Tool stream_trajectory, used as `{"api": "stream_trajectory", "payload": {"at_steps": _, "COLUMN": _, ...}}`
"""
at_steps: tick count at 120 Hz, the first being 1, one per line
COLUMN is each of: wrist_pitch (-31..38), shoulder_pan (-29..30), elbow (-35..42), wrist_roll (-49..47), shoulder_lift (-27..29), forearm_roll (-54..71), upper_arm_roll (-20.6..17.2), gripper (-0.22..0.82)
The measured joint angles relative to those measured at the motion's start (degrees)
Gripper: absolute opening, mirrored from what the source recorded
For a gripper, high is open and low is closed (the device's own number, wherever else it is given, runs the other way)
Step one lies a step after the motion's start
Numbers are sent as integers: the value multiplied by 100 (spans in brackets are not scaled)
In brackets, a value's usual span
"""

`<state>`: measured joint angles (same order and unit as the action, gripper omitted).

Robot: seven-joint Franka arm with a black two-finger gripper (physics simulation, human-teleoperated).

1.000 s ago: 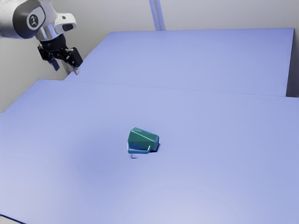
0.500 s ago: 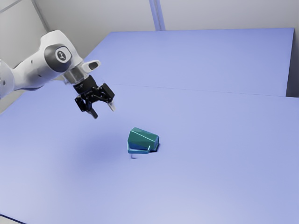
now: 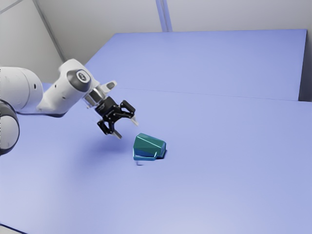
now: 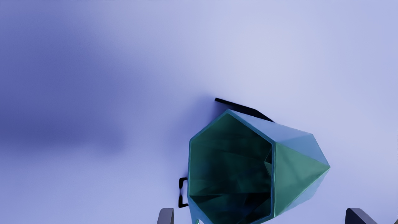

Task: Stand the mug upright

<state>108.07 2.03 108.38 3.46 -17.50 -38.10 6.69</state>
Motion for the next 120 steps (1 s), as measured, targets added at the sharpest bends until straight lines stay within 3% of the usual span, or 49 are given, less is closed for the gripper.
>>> {"api": "stream_trajectory", "payload": {"at_steps": 74, "wrist_pitch": 318, "shoulder_pan": -17, "elbow": 94, "wrist_roll": -92, "shoulder_lift": -509, "forearm_roll": -1491, "upper_arm_roll": -326, "gripper": 60}}
{"api": "stream_trajectory", "payload": {"at_steps": 100, "wrist_pitch": 326, "shoulder_pan": -28, "elbow": 64, "wrist_roll": -120, "shoulder_lift": -530, "forearm_roll": -1460, "upper_arm_roll": -339, "gripper": 10}}
{"api": "stream_trajectory", "payload": {"at_steps": 120, "wrist_pitch": 331, "shoulder_pan": -34, "elbow": 1, "wrist_roll": -138, "shoulder_lift": -514, "forearm_roll": -1411, "upper_arm_roll": -357, "gripper": -5}}
